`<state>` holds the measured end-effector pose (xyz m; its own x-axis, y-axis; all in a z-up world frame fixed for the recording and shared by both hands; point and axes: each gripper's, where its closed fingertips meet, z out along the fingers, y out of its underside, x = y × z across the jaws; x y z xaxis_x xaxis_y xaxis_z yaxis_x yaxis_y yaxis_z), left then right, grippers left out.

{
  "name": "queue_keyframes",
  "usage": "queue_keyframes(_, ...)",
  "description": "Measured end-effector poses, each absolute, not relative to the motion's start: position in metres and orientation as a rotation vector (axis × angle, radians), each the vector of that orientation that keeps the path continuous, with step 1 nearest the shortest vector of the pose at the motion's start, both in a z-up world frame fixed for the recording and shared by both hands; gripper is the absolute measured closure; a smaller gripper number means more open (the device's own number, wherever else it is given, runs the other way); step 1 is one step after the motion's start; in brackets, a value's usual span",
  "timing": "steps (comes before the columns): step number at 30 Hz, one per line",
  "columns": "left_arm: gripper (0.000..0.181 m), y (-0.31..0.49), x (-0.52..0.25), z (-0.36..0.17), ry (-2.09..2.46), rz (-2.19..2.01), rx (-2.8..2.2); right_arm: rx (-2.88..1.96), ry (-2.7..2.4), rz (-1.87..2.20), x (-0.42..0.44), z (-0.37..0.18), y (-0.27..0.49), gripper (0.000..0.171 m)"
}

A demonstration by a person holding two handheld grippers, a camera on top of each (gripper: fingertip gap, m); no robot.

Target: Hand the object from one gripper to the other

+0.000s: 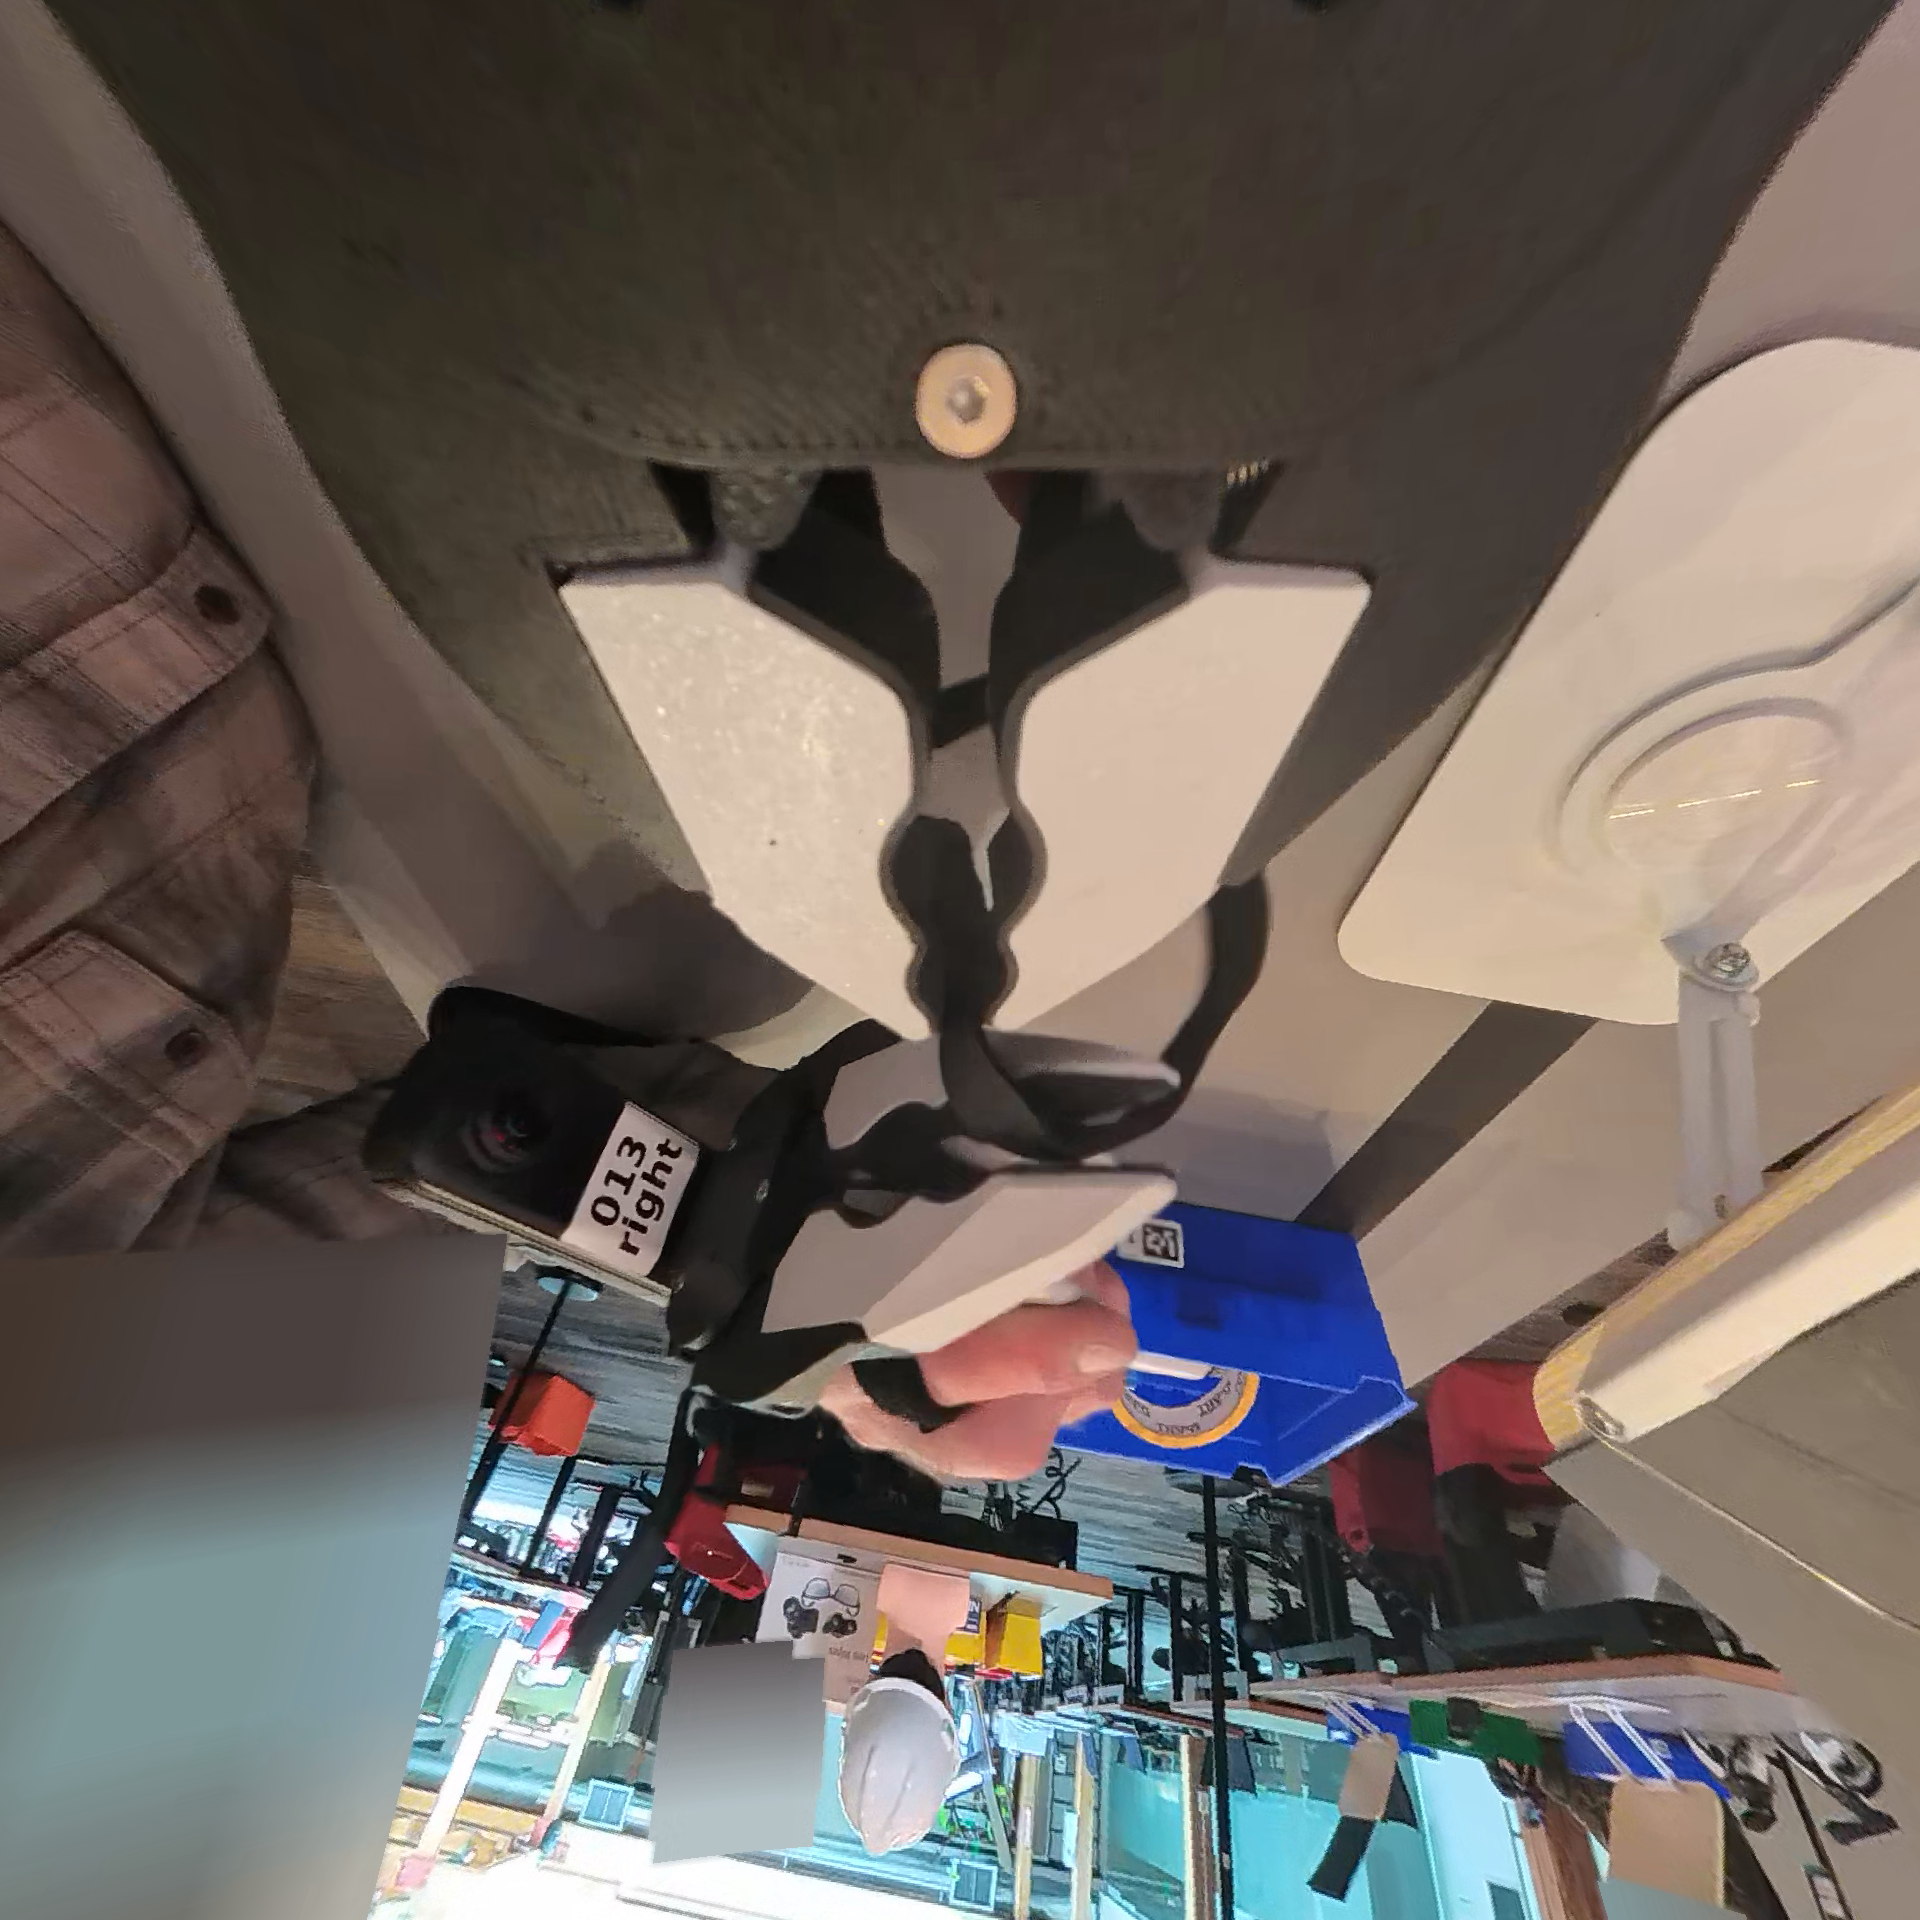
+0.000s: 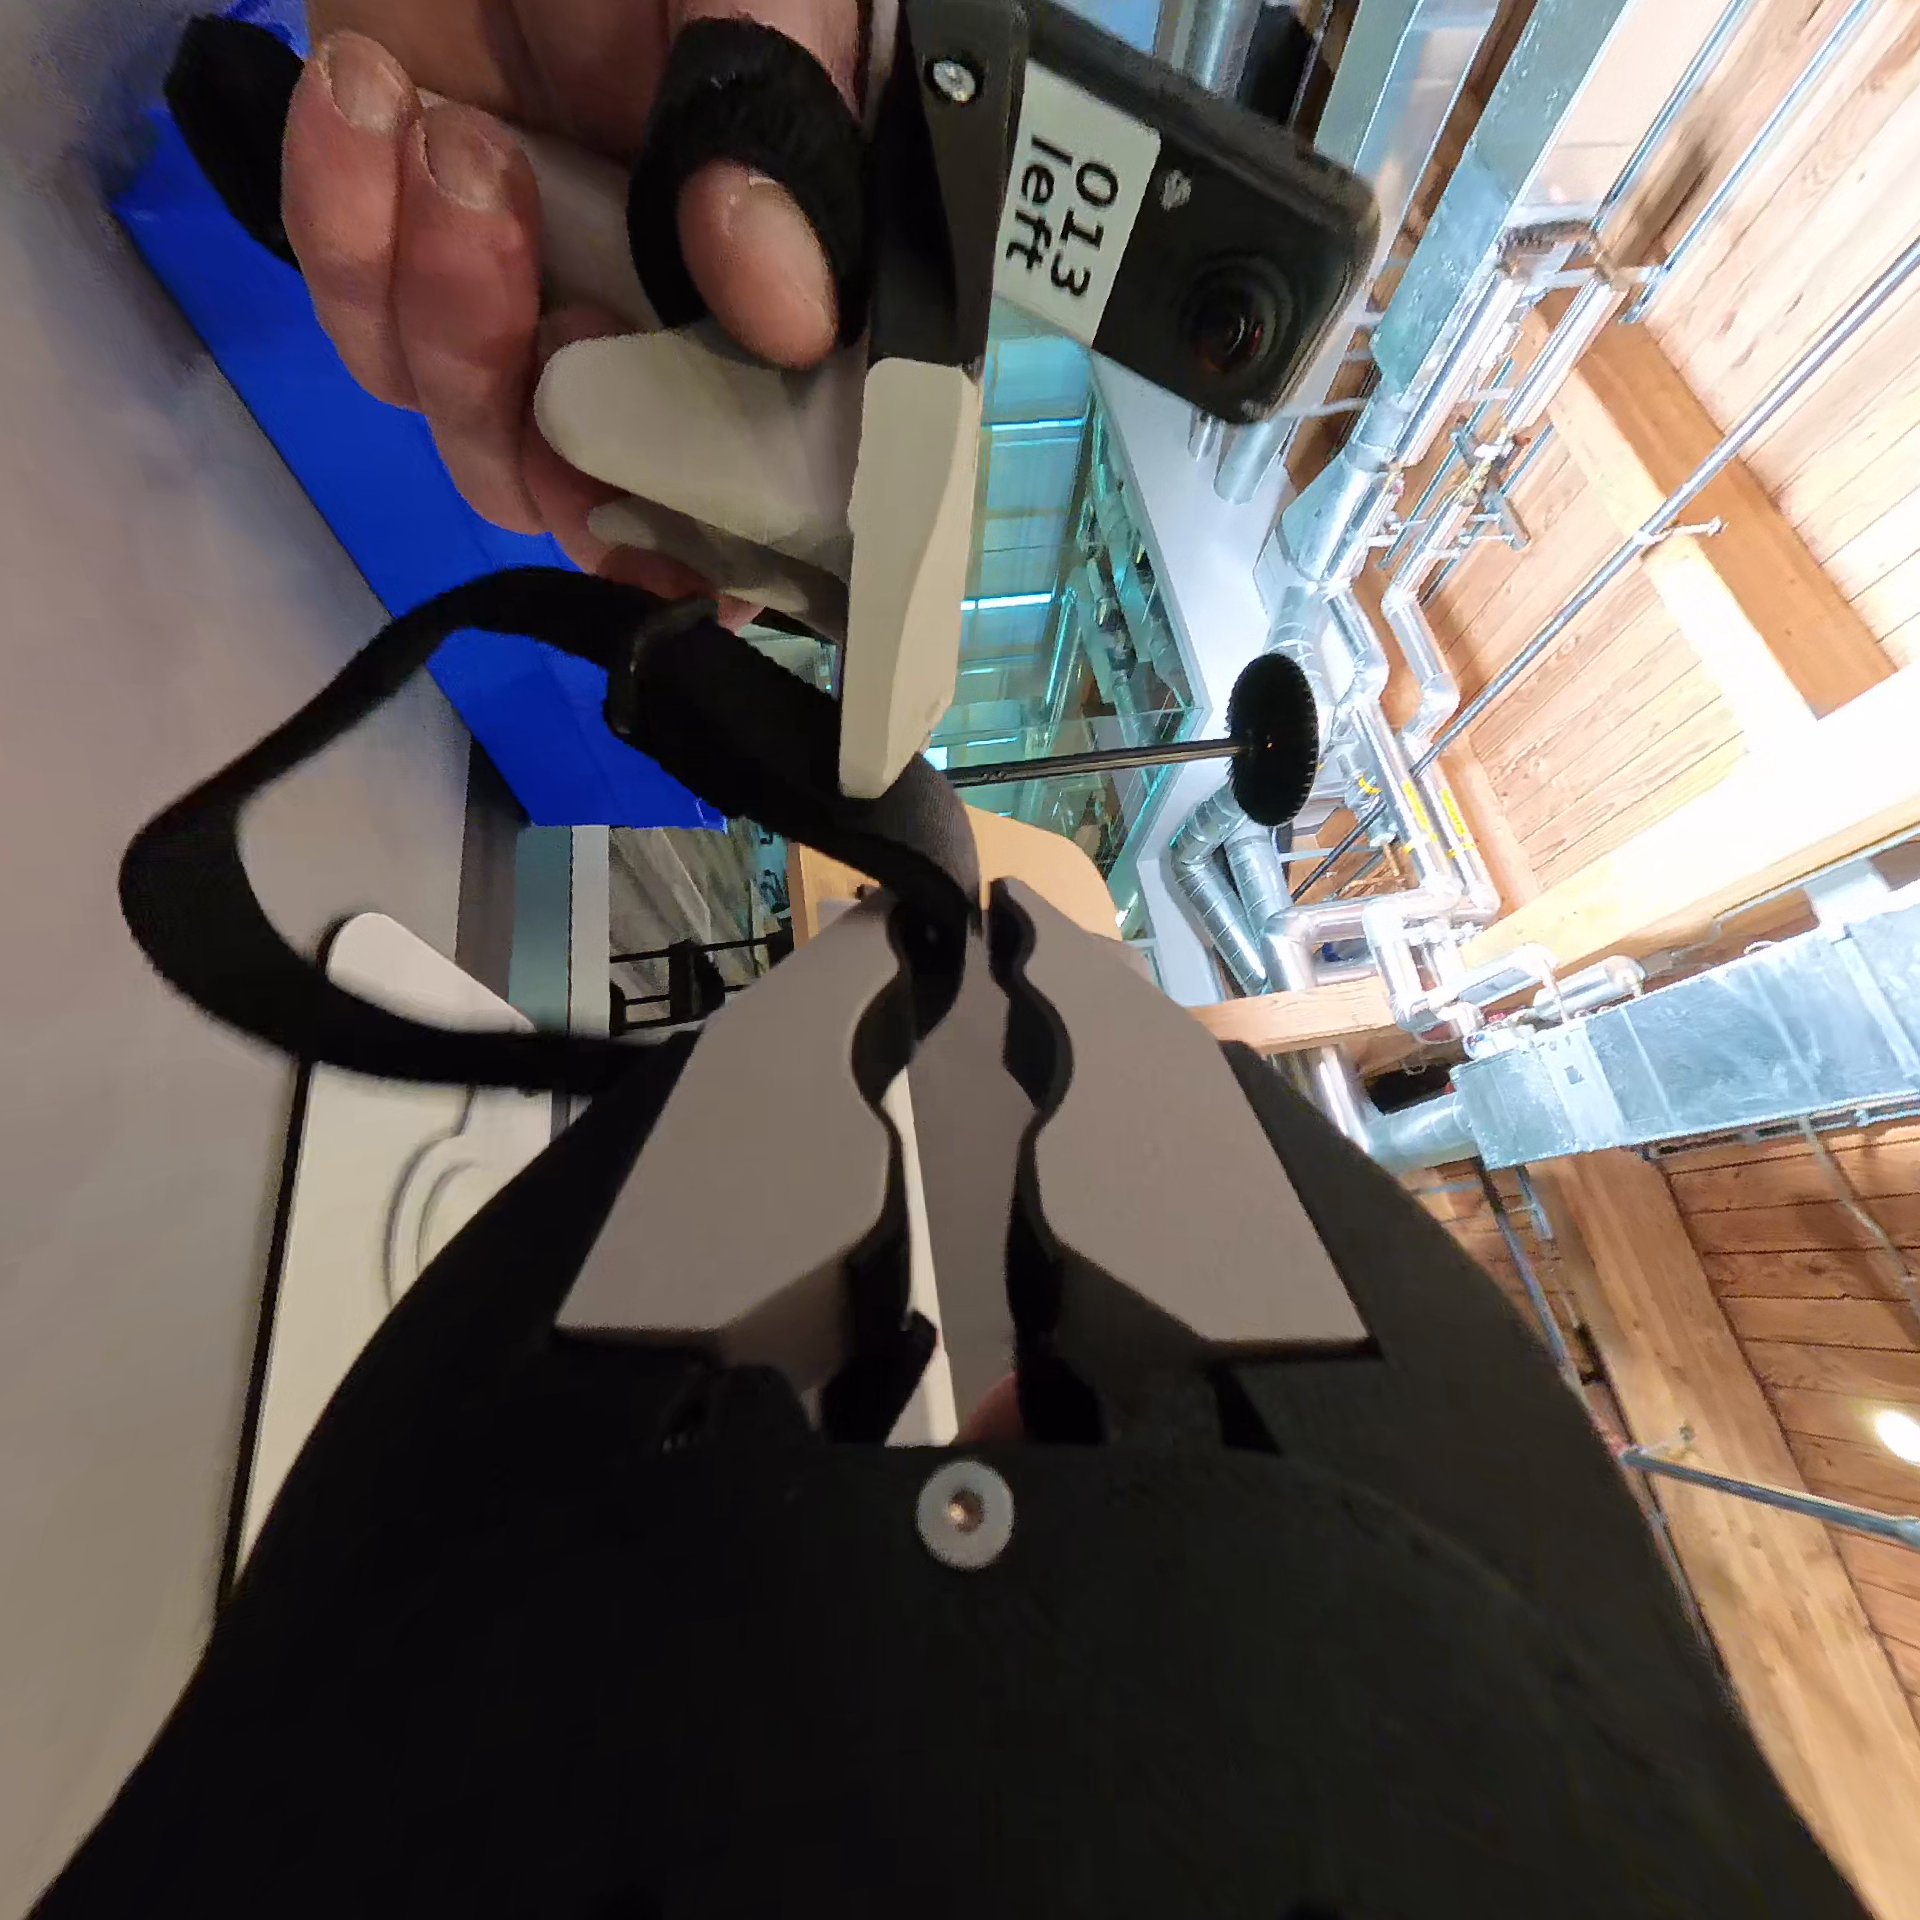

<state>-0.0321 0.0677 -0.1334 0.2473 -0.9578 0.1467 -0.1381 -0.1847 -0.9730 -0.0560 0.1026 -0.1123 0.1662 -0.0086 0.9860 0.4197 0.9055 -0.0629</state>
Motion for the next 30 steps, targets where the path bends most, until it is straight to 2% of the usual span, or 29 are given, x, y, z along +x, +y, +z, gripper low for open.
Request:
queue_keyframes(1,0.177,0.07,-0.033,-0.132,1.047,-1.048,-1.548,-0.375,-1.374,-0.297,-0.055,-0.112,0.104,0.154)
queue_keyframes(4,0.177,0.078,-0.038,-0.127,1.019,-0.971,-1.522,-0.449,-1.364,-0.218,-0.049,-0.108,0.109,0.145)
queue_keyframes(9,0.177,0.09,-0.045,-0.118,0.981,-0.775,-1.457,-0.66,-1.394,0.021,-0.042,-0.111,0.118,0.157)
queue_keyframes(17,0.177,0.096,-0.044,-0.115,0.992,-0.54,-1.4,-0.916,-1.398,0.576,-0.048,-0.11,0.098,0.155)
queue_keyframes(30,0.177,0.093,-0.041,-0.108,1.001,-0.427,-1.313,-1.06,-1.36,0.865,-0.051,-0.107,0.091,0.152)
